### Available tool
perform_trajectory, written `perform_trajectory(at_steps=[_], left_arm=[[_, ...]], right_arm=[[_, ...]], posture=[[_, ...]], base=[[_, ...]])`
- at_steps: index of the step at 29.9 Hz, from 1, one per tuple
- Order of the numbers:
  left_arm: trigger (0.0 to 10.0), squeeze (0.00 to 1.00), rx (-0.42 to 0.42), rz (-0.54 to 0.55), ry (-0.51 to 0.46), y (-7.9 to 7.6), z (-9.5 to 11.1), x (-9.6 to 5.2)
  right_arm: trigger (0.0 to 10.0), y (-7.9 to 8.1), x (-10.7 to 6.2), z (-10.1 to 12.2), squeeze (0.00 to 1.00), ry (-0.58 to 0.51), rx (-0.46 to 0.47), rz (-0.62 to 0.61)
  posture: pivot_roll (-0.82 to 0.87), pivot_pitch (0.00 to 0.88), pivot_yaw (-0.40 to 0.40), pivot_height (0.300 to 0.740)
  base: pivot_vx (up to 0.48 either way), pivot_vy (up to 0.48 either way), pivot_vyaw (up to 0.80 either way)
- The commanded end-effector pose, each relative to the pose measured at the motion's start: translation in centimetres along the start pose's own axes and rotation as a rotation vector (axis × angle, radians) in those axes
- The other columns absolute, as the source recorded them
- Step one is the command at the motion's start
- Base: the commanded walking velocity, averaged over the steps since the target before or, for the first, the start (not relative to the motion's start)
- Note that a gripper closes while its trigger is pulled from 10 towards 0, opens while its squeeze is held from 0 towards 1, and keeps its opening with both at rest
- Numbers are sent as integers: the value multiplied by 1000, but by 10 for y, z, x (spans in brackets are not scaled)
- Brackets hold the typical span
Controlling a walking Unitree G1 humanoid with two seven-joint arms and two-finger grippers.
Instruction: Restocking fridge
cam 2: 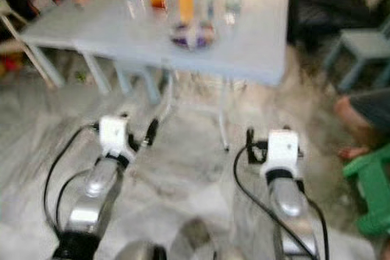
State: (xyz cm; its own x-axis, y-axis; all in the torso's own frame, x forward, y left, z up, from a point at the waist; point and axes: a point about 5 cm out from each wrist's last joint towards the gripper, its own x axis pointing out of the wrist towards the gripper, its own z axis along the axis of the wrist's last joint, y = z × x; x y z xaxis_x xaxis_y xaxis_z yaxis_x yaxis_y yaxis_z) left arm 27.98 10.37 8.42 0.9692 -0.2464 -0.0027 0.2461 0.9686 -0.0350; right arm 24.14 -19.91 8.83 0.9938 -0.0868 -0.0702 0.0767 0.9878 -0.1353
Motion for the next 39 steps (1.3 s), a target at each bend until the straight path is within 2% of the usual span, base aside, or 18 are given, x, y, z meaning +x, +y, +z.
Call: perform_trajectory(at_steps=[1, 13, 15, 19, 30, 35, 39], left_arm=[[10000, 0, 11, 40, 12, 10, -2, -4], [10000, 0, -11, 23, 13, 9, -2, -1], [10000, 0, -14, -4, 14, 5, -2, 0], [10000, 0, -18, -30, 14, 1, -1, 1], [10000, 0, -10, -73, -2, -6, 2, 5], [10000, 0, -9, -93, -8, -10, 3, 5], [10000, 0, -11, -98, -8, -11, 3, 5]], right_arm=[[10000, 10, 3, 6, 0, -29, 18, 26], [10000, 11, 5, 8, 0, -42, 3, 38], [10000, 12, 5, 10, 0, -57, -58, 54], [10000, 14, 7, 13, 0, -83, -87, 79], [10000, 14, 11, 16, 0, -86, -65, 78], [10000, 14, 11, 15, 0, -84, -68, 78], [10000, 15, 10, 15, 0, -85, -67, 80]], posture=[[-54, 87, 54, 740], [-56, 85, 51, 740], [-60, 86, 51, 740], [-64, 87, 52, 740], [-69, 99, 47, 740], [-71, 101, 47, 740], [-71, 100, 47, 740]], base=[[405, 259, 0], [405, 258, 0], [403, 261, 0], [401, 262, 0], [383, 288, 0], [364, 313, -765], [366, 310, 0]])
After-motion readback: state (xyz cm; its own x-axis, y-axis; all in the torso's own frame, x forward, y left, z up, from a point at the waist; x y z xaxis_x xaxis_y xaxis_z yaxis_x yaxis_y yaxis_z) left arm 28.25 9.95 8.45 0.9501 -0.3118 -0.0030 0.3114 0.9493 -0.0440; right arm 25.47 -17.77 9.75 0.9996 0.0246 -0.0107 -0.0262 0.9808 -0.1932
